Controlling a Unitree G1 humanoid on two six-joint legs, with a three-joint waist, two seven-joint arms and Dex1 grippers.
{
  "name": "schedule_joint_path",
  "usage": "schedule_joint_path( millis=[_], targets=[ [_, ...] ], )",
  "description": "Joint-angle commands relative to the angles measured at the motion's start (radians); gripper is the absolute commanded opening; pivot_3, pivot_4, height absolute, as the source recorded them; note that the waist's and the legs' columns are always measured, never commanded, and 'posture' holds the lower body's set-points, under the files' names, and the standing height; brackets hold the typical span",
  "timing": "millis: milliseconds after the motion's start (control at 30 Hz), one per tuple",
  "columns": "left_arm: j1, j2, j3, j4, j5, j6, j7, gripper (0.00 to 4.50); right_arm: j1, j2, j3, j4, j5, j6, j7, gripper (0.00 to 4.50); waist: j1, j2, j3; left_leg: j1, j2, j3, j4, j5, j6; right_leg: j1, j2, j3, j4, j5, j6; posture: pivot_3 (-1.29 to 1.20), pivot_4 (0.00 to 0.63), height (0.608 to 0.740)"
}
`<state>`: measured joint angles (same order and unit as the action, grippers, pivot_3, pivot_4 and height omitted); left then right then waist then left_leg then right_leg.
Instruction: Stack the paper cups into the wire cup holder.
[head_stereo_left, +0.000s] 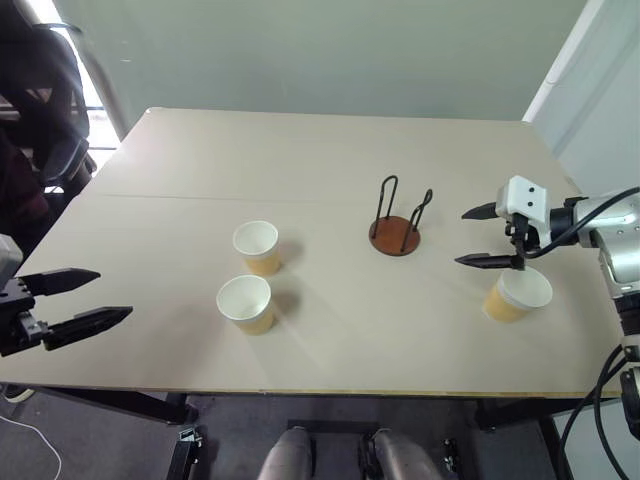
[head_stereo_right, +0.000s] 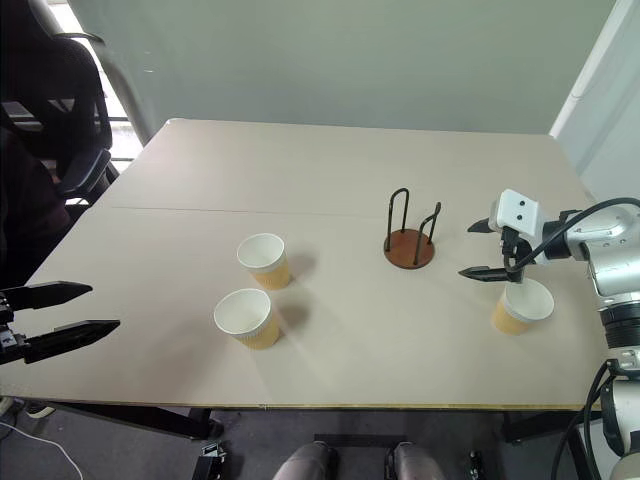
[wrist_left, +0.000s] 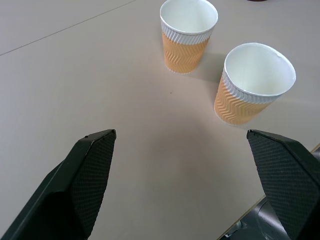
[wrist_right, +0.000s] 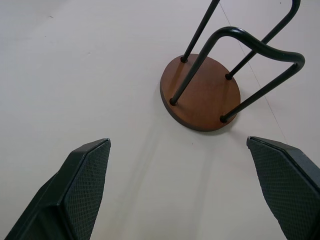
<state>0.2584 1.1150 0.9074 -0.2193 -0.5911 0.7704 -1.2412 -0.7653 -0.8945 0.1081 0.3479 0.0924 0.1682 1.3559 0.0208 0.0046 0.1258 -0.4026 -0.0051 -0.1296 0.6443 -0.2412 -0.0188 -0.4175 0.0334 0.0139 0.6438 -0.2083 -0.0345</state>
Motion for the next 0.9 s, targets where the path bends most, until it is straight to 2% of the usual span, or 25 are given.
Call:
schedule_joint_path(
  millis=[33,333,500,667,900],
  targets=[
    [-0.001,-0.002,0.051,-0.022,-0.011,0.003,0.000,4.50,-0.025,-0.009,-0.007,-0.009,0.001,0.000,0.005,4.49,0.000,0.000,0.000,0.000,0.000,0.000,0.000,0.000,0.000,0.000,0.000,0.000,0.000,0.000,0.000,0.00,0.150,0.740],
    [0.005,-0.011,0.051,-0.028,-0.011,0.001,0.001,4.50,0.003,0.004,0.007,-0.060,0.014,0.029,0.020,4.49,0.000,0.000,0.000,0.000,0.000,0.000,0.000,0.000,0.000,0.000,0.000,0.000,0.000,0.000,0.000,0.00,0.150,0.740],
    [0.009,-0.021,0.053,-0.042,-0.012,0.006,0.007,4.50,0.030,0.094,0.050,-0.105,-0.035,0.119,-0.099,4.49,-0.005,0.000,0.000,0.001,0.000,0.000,0.000,0.000,0.000,0.000,0.000,0.000,0.000,0.000,0.000,0.00,0.150,0.740],
    [0.028,-0.028,0.067,-0.053,-0.008,0.006,0.007,4.50,0.046,0.137,0.080,-0.127,-0.060,0.175,-0.146,4.49,-0.005,0.000,0.000,0.000,0.000,0.000,0.000,0.000,0.000,0.000,0.000,0.000,0.000,0.000,0.000,0.00,0.150,0.740],
    [0.023,-0.035,0.060,-0.072,-0.021,0.013,0.021,4.50,-0.003,0.239,0.112,-0.046,-0.115,0.176,-0.265,4.49,-0.005,0.000,0.000,0.001,0.000,0.000,0.000,0.000,0.000,0.000,0.000,0.000,0.001,0.000,0.000,0.00,0.150,0.740]
  ],
)
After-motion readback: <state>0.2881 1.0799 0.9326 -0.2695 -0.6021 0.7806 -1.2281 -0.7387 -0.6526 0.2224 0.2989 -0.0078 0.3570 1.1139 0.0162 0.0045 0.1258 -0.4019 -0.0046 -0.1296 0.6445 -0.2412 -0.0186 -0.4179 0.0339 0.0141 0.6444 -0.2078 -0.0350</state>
